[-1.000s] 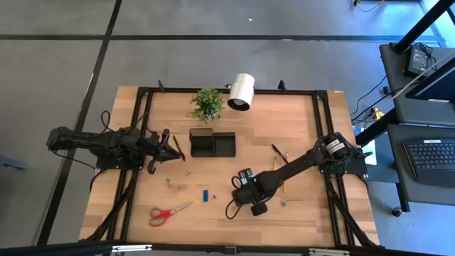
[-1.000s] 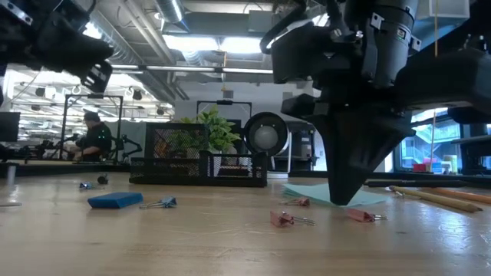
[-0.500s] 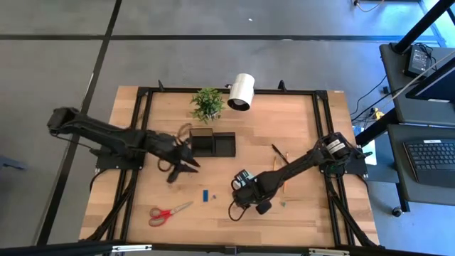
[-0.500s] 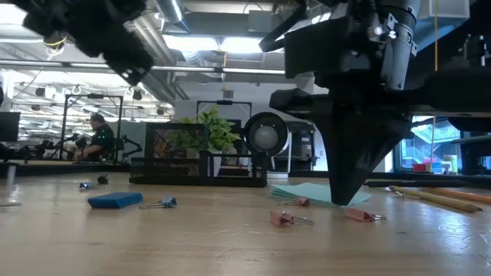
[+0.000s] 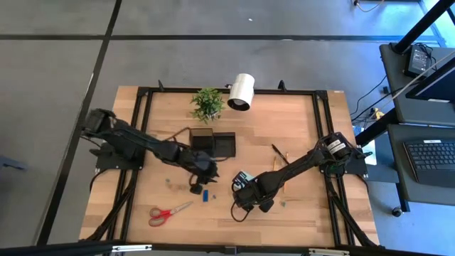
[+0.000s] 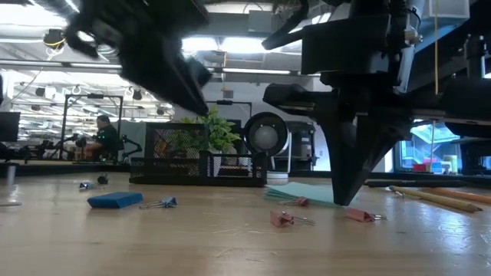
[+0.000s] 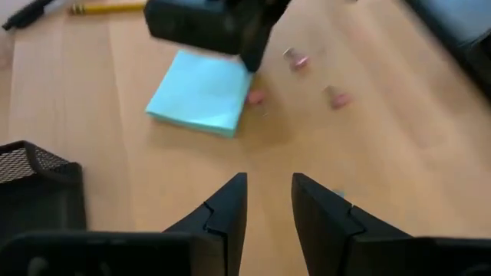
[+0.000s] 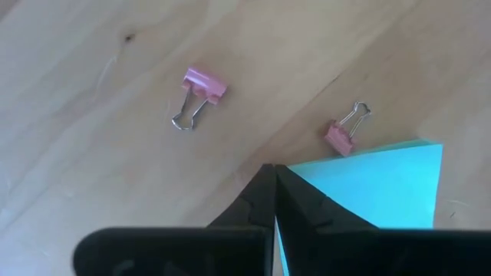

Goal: Pick and place office supplies into organizer
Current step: Put the blue sticky note into the black desk organizer

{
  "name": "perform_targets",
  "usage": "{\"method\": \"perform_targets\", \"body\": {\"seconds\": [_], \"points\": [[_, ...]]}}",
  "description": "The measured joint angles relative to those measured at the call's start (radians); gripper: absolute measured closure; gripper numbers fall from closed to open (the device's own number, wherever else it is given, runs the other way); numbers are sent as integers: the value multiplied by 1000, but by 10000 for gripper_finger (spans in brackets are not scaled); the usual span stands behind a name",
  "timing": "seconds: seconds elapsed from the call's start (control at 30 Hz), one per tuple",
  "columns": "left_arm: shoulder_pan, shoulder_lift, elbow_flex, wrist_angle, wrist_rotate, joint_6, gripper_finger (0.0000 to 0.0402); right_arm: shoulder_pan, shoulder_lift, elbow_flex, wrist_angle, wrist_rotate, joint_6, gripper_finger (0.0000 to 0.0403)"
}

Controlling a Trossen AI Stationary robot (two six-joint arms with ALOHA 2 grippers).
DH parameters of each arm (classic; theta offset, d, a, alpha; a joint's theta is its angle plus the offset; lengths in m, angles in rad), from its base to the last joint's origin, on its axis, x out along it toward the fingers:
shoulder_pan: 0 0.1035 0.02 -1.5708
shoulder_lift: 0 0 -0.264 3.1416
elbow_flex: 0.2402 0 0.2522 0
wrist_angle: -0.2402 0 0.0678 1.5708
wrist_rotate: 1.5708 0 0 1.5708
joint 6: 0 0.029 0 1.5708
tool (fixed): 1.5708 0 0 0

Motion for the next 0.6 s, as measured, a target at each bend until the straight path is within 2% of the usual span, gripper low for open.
{"method": "perform_targets", "body": {"seconds": [0.3,0.6], "points": [[1,206,131,-11,-72,16,304,-5,0,0,6,-6,-6,392],[10,317,227,-10,-75,-49,304,-19,0,-1,33,-11,-6,392]]}}
